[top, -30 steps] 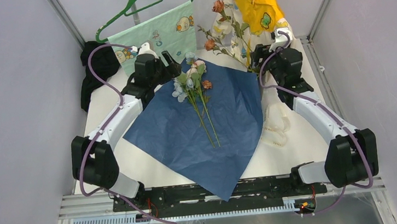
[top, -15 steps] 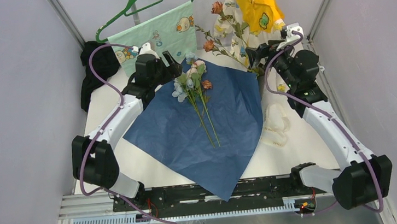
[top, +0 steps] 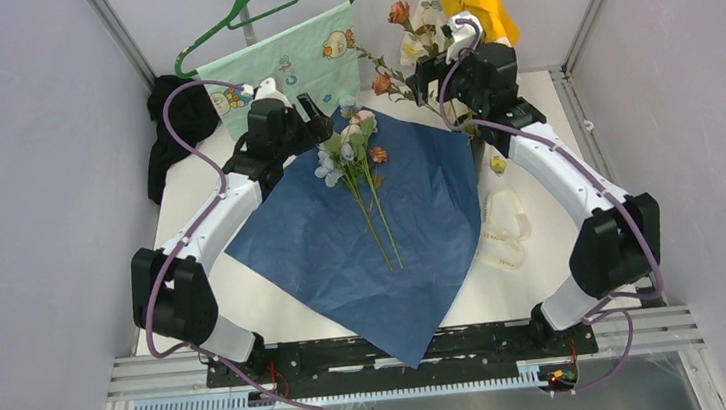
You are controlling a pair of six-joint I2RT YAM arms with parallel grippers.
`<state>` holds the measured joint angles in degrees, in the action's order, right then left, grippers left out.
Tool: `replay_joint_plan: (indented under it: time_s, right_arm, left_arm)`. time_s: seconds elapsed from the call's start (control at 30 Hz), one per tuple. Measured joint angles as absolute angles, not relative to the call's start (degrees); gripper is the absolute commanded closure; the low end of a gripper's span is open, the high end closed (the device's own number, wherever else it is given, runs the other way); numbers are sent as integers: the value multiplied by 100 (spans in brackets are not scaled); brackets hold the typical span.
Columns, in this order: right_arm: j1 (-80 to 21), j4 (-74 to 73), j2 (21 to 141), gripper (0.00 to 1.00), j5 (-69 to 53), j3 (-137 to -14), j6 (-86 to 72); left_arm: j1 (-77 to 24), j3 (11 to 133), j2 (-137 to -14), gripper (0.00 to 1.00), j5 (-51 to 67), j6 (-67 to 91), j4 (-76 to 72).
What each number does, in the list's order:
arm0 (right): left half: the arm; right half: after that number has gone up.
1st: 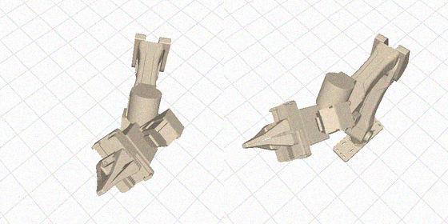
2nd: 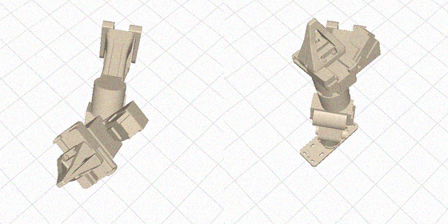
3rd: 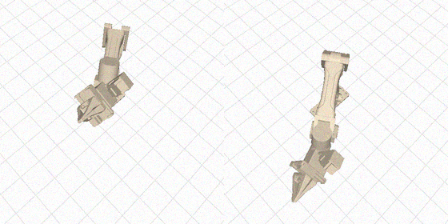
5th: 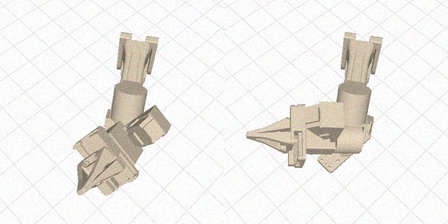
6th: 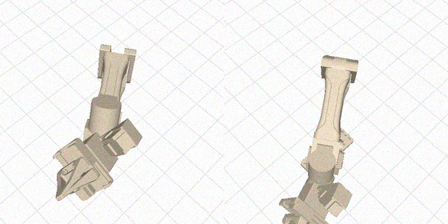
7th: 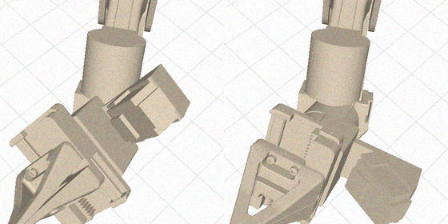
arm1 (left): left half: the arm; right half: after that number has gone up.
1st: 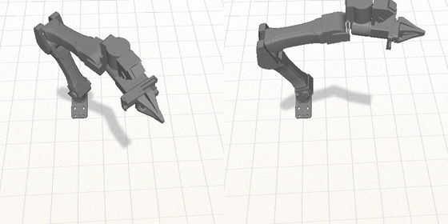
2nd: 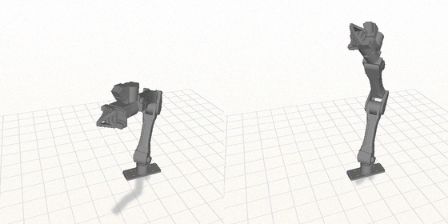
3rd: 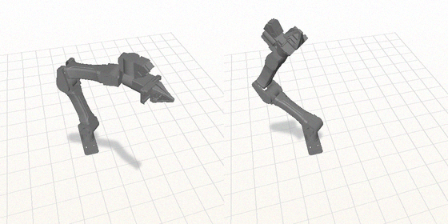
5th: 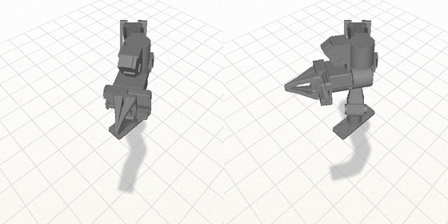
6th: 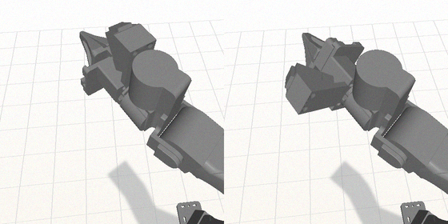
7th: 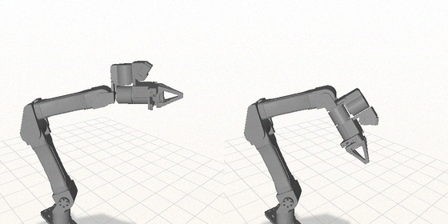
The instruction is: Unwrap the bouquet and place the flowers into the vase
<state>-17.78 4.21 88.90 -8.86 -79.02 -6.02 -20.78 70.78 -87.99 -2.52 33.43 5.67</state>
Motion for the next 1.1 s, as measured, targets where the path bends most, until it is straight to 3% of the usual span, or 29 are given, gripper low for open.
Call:
replay_joint_plan:
  time_s: [0.2,0.33,0.43,0.6,0.67,1.1]
  right_arm:
    - [-1800,27,9548,7,-226,-8670,-235]
    - [-1798,-115,9815,20,99,-9024,8]
    - [-1798,-161,9946,39,204,-9146,128]
    - [-1798,-263,10012,89,287,-9113,233]
    - [-1798,-248,9988,99,355,-9052,276]
    - [-1793,519,8493,99,919,-7002,285]
  left_arm:
    - [-2078,7078,-8799,14,-276,3341,574]
    - [-2078,7083,-8803,14,-290,3339,580]
    - [-2078,7094,-8818,14,-292,3339,585]
    - [-2078,7098,-8853,14,-290,3336,587]
    - [-2078,7098,-8855,14,-290,3336,587]
    - [-2078,7100,-8855,14,-268,3339,585]
